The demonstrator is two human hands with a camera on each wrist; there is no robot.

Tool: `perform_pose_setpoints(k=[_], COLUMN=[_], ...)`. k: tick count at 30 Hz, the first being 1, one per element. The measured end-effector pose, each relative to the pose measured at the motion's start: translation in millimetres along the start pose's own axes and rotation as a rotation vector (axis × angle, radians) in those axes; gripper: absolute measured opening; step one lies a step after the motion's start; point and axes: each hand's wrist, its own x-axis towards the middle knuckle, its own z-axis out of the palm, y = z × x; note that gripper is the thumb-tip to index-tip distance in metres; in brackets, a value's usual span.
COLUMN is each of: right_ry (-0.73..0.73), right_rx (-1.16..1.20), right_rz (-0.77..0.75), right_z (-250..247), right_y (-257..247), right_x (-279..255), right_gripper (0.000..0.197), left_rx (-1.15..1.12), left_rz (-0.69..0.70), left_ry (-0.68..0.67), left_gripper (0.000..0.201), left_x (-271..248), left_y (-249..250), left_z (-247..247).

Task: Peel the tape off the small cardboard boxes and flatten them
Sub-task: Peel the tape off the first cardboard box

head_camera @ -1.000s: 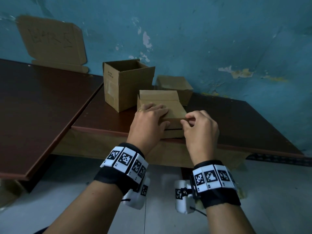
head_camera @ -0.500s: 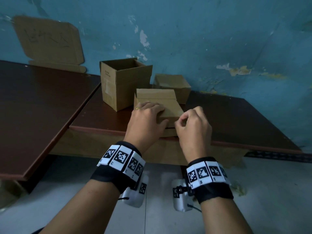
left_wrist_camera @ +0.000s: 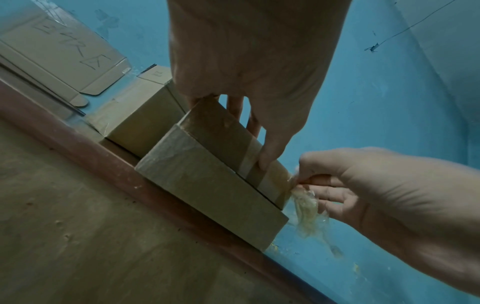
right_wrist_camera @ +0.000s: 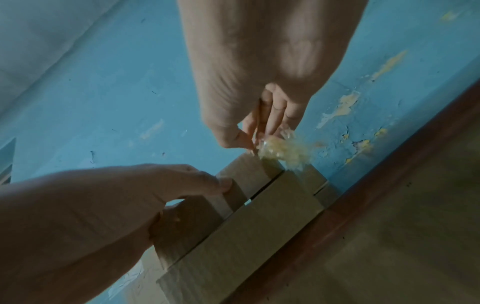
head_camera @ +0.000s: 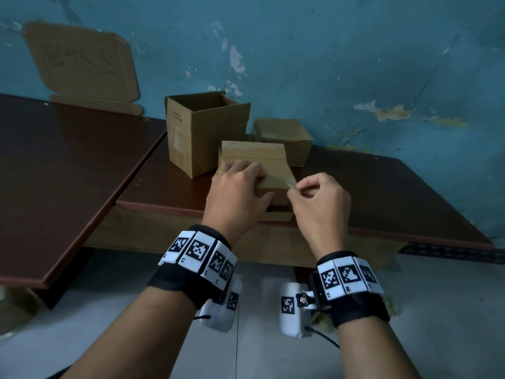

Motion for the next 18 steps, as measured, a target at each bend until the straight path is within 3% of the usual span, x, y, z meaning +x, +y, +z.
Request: perform_pose_setpoints(k=[3,8,14,18], right_ry=[-0.068,-0.062,-0.134,-0.097], right_rx=[0.064,-0.128,-0.263,-0.204], right_rz=[-0.069,-0.209,-0.196,-0.17], right_z=[-6.1,-6.6,-8.5,-6.6], right_y=[1.4,0.2,-7.1,-7.2], right_x=[0.2,0.5,1.0,0.0], right_gripper=[0.015,0.006,0.009,0.003], left_rx=[0.001,-0.008,-0.022,-0.024], left_rz=[-0.003,-0.002,0.0,0.003], left_ry=[-0.011,-0.005,-0.003,-0.003], left_gripper=[0.042,0.04,0.039,0.039], left_x=[0.4,-0.2,-0.4,-0.5], left_y=[0.1,0.9,1.0,0.0], left_z=[-1.7,-1.9,-1.5,-1.1])
